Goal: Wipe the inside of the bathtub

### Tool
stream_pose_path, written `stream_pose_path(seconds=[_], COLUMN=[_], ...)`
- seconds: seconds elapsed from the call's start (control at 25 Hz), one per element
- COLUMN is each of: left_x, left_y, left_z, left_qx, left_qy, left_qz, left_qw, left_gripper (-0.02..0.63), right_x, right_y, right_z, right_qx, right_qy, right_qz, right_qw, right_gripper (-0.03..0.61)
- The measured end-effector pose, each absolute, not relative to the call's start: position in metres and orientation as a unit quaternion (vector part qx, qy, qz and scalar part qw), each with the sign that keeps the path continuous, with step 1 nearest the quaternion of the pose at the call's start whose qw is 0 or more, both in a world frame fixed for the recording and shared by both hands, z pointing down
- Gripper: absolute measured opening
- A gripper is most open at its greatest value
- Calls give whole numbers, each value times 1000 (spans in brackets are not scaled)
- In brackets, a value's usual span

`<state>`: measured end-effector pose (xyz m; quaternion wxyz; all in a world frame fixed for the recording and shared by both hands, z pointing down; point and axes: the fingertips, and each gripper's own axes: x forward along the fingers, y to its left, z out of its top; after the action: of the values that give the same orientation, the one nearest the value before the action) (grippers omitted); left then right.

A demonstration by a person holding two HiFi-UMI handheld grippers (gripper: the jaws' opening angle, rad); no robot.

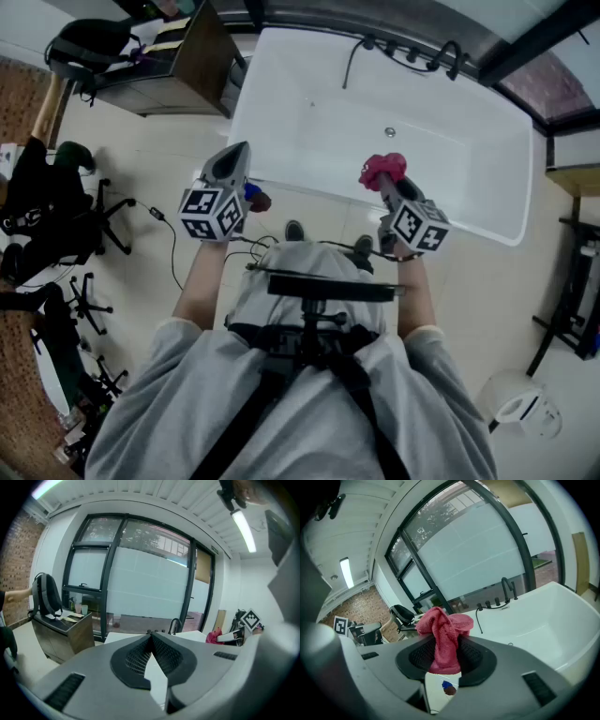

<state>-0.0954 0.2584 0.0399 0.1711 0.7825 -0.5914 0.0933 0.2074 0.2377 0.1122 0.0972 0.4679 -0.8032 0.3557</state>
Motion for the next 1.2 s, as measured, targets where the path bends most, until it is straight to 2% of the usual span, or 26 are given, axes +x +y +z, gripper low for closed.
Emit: stream_pose_path(seconds=[0.24, 0.44, 1.2], left_x=[-124, -125, -58], left_y=[244, 230, 138], left_z=[45, 50, 46], left_qx=[801, 814, 789], left_qy=[-566, -544, -574], left_qz=[98, 103, 99], left_qw=[168, 173, 196], left_gripper=[-3, -3, -3], right_x=[161, 142, 162], right_y=[235, 232, 110], right_z=[114, 113, 119], right_qx=[466, 469, 404], right_qy=[-806, -806, -844], right_qz=[359, 352, 337], right_qw=[66, 75, 104], right_gripper=[129, 129, 129])
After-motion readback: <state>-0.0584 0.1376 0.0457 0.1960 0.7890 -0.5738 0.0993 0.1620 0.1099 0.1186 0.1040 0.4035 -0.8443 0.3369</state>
